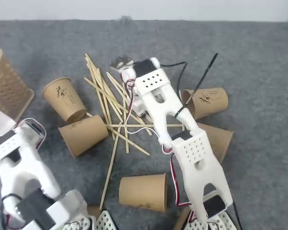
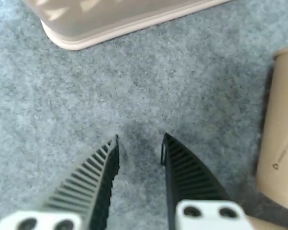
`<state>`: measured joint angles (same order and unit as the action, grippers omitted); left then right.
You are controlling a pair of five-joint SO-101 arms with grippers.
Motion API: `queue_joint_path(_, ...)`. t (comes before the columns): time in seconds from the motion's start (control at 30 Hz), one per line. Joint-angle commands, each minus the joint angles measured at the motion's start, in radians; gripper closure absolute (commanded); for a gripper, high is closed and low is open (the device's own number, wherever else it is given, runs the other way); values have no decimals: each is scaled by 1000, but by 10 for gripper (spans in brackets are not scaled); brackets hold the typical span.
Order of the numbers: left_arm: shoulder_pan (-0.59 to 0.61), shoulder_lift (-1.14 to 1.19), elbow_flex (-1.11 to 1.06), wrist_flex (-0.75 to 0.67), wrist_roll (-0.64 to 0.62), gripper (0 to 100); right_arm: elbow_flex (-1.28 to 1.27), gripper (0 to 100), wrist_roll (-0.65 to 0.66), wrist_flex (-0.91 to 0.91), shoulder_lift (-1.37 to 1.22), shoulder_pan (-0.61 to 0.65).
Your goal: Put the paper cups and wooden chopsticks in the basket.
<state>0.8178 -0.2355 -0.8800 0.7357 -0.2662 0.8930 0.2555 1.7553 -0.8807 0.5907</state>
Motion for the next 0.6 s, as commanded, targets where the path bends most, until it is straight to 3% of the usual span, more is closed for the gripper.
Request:
queue_joint_path(0.0, -6, 2, 30, -17, 0, 859, -137, 991, 61, 47, 211, 33)
queue_joint_path(0.27, -8, 2, 30, -17, 0, 859, -457, 985, 71, -96, 504, 31)
queue_joint_path(0.47, -6, 2, 30, -15, 0, 859, -479, 767, 77, -119, 504, 21)
queue_joint_path(0.57, -5, 2, 30, -15, 0, 859, -486, 732, 78, -114, 507, 21)
